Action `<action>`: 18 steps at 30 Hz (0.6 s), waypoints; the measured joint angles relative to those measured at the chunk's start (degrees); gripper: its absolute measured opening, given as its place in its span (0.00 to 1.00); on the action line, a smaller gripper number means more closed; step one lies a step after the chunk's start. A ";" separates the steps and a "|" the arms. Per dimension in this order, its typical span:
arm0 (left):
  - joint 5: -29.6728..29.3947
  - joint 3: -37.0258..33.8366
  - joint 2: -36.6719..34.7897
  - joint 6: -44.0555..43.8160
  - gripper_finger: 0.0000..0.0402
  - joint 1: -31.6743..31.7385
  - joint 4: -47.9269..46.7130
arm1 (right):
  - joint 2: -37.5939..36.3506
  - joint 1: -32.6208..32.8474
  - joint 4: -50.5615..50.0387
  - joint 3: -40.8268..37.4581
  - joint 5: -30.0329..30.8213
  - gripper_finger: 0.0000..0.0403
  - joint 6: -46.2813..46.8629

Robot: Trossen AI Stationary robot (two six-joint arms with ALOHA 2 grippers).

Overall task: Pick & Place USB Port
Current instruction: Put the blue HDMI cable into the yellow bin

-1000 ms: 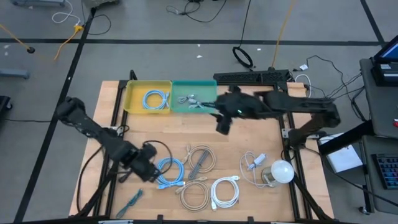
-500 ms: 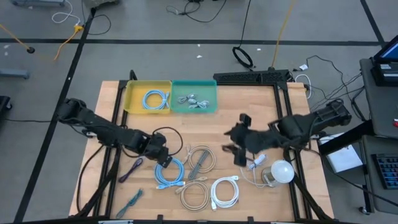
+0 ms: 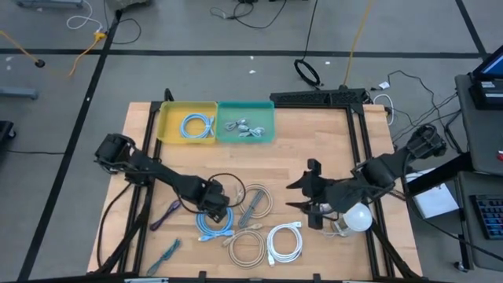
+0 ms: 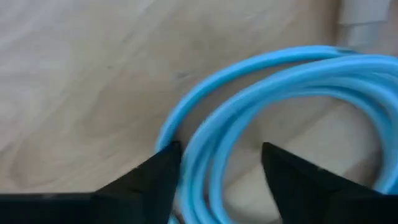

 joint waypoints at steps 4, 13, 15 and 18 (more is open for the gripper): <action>-0.82 3.05 -1.21 1.06 0.16 0.00 -7.65 | -1.40 0.64 0.79 0.00 2.81 0.52 -0.61; 0.88 7.05 -8.84 -5.53 0.08 -0.50 -18.34 | -1.99 0.67 1.84 0.00 4.35 0.52 -3.41; -1.40 9.32 -11.85 -8.54 0.08 -1.54 -24.31 | -1.86 0.54 1.87 0.00 4.39 0.52 -3.78; -9.21 13.94 -15.60 -15.00 0.08 -2.32 -38.06 | -1.79 0.52 1.87 0.00 5.43 0.52 -4.24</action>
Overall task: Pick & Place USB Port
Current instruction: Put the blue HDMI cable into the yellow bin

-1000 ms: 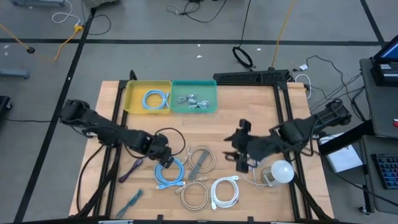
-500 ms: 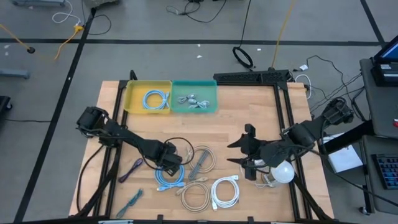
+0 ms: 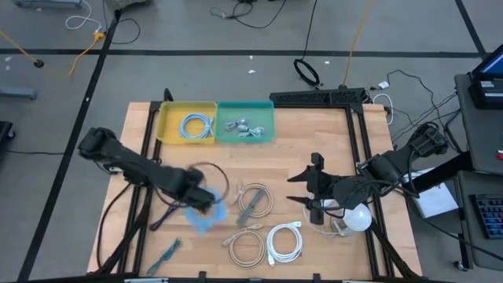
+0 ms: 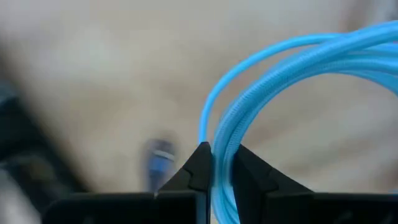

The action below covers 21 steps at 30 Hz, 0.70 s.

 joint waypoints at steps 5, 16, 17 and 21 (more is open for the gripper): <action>-17.96 7.14 -6.76 -10.67 0.08 2.95 -15.68 | 0.00 -0.02 0.34 0.00 0.61 0.52 -0.59; -30.27 5.38 -14.41 6.71 0.08 38.33 -13.81 | 0.02 -0.02 1.11 0.00 3.55 0.52 1.99; -30.28 5.34 -14.18 10.90 0.08 41.90 -11.83 | 0.02 -0.02 0.99 0.00 3.58 0.52 2.22; -27.81 5.36 -14.10 25.79 0.08 54.35 -2.00 | -0.02 -0.02 1.93 -0.90 5.86 0.52 3.00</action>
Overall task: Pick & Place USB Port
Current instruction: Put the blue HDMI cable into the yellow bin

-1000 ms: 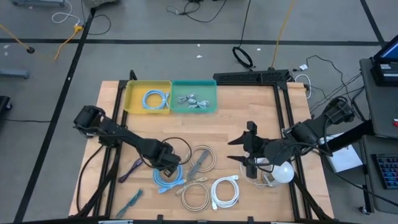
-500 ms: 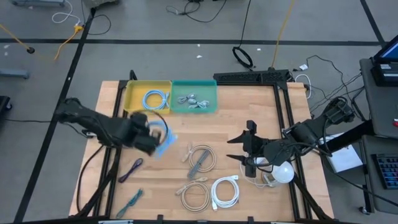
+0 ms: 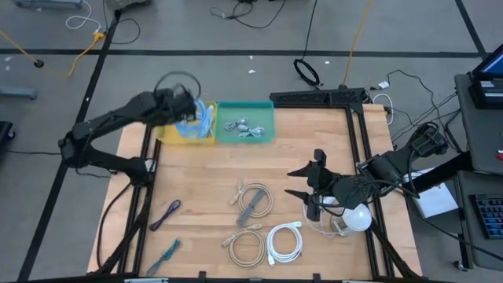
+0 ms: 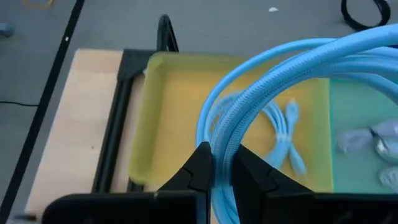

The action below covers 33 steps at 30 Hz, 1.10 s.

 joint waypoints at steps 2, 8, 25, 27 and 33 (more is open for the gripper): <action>1.02 0.02 0.50 4.97 0.08 4.92 4.24 | 0.04 0.00 0.56 -0.98 0.40 0.52 0.70; 6.54 -0.13 4.96 16.17 0.08 14.40 9.59 | 0.07 0.00 2.18 -4.19 0.19 0.52 5.01; 6.80 -3.76 22.58 23.89 0.08 13.97 14.39 | 0.04 0.00 2.03 -4.53 0.26 0.52 6.47; 5.84 -3.76 22.71 23.83 0.08 14.31 13.80 | 0.04 0.02 2.00 -4.54 0.18 0.52 6.76; 4.81 -3.74 22.71 23.97 0.08 15.84 12.15 | 0.04 0.04 1.98 -4.54 -0.06 0.52 6.77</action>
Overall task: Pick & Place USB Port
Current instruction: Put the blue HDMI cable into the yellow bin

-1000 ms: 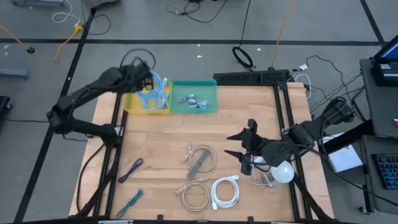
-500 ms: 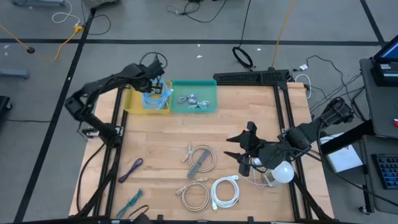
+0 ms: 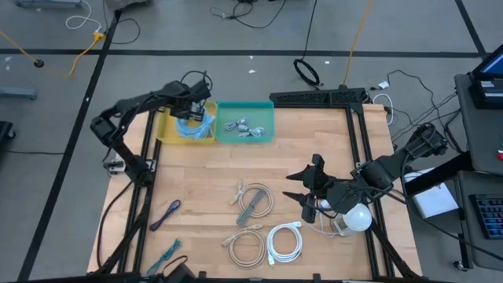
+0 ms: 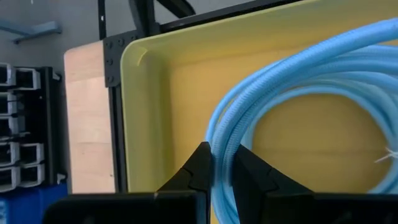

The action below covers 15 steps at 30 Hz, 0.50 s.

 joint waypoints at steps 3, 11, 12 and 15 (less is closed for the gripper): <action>0.37 0.00 0.00 1.33 0.08 0.71 -0.47 | 0.00 0.00 0.00 0.00 -0.02 0.52 -0.08; 1.98 0.00 0.00 1.72 0.14 2.06 -0.40 | -0.02 0.00 -0.02 0.02 -0.15 0.52 -0.64; 2.00 0.00 0.00 1.71 0.18 2.04 -0.40 | -0.02 0.00 -0.02 0.02 -0.15 0.52 -0.77; 1.86 0.02 0.00 1.72 0.27 1.85 -1.36 | -0.02 0.00 -0.02 0.02 -0.17 0.52 -1.00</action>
